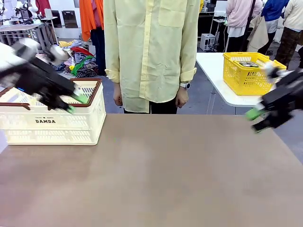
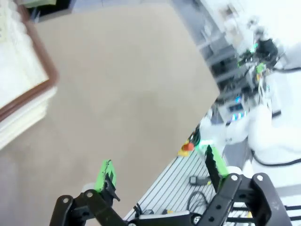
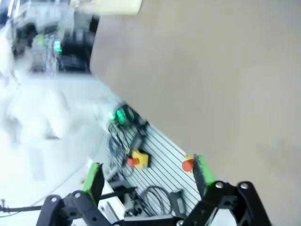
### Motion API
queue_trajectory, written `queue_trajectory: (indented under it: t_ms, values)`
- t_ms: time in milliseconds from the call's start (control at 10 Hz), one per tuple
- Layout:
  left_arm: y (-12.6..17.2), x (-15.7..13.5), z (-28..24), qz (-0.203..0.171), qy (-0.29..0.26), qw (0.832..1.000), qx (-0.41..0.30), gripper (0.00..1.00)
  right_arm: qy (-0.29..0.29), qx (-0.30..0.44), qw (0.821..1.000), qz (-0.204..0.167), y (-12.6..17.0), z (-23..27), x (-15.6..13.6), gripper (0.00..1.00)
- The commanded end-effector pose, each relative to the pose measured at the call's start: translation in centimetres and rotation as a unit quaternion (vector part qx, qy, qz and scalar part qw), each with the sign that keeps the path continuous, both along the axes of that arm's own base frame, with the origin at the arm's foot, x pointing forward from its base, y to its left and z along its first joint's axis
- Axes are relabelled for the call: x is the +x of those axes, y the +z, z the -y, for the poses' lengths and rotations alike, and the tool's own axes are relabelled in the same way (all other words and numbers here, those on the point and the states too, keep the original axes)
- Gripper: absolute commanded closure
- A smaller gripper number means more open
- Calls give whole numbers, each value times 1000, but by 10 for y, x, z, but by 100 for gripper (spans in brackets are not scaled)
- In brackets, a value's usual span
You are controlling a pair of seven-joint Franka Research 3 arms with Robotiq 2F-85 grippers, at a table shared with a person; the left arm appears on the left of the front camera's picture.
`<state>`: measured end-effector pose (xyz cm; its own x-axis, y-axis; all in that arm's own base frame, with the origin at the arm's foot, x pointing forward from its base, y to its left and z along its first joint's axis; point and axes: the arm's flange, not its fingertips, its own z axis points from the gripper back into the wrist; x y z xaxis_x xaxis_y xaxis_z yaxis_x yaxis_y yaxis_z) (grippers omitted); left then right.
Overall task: Place the drinks into the Shopping basket.
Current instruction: Pick up one drink and place it into the Shopping basket.
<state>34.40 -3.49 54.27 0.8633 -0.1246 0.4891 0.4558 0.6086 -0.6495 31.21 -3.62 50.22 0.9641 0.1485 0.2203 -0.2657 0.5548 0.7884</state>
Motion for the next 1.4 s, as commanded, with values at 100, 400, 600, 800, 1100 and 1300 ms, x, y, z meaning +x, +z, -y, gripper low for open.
queue_trajectory:
  t_ms: [100, 400, 600, 800, 1100, 1300]
  values:
    - [-1, -39, -149, 56, 170, 973, -143, 0, -218, 119, 969, 8, -25, 131, -35, 0]
    - [-62, -87, -232, 65, 257, 939, -218, 0, -357, 180, 916, 0, -66, 205, -79, 0]
    - [-36, -91, -245, 53, 267, 941, -203, 0, -341, 162, 926, -26, -58, 213, -91, 0]
    - [-36, -91, -245, 53, 267, 941, -203, 0, -341, 162, 926, -26, -58, 213, -91, 0]
    - [-36, -91, -245, 53, 267, 941, -203, 0, -341, 162, 926, -26, -58, 213, -91, 0]
    - [-36, -91, -245, 53, 267, 941, -203, 0, -341, 162, 926, -26, -58, 213, -91, 0]
